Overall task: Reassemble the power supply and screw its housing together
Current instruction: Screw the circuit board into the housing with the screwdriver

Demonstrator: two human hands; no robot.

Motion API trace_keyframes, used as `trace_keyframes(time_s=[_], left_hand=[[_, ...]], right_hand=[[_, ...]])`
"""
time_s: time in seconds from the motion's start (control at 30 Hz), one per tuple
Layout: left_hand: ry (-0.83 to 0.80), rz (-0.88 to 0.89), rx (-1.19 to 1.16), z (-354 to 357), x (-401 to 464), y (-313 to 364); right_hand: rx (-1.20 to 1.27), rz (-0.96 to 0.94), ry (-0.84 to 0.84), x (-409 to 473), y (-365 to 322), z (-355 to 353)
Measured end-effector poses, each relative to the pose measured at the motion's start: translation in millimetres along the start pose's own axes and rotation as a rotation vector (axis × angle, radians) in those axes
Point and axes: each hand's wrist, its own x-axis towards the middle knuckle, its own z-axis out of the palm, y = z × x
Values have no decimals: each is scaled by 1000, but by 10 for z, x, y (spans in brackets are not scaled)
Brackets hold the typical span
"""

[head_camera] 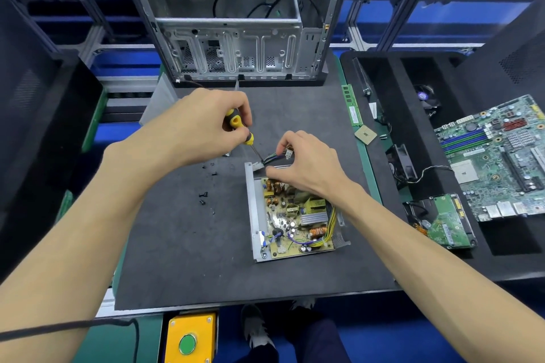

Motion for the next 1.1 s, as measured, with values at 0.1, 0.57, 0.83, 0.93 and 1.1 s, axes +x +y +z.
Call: trace_keyframes(time_s=[0.1,0.57,0.83,0.93,1.1], left_hand=[[-22,-2,-6,41,1,-1],[-102,-19,76,284,21,2],[-104,-24,65,297,50,-16],[-110,-18,59,308,58,-21],[-111,-1,70,334,63,-33]], right_hand=[[5,0,0,2,-3,6],[3,3,18,-4,1,-3],[1,0,29,-6,0,0],[5,2,29,-5,1,3],[5,10,22,1,1,4]])
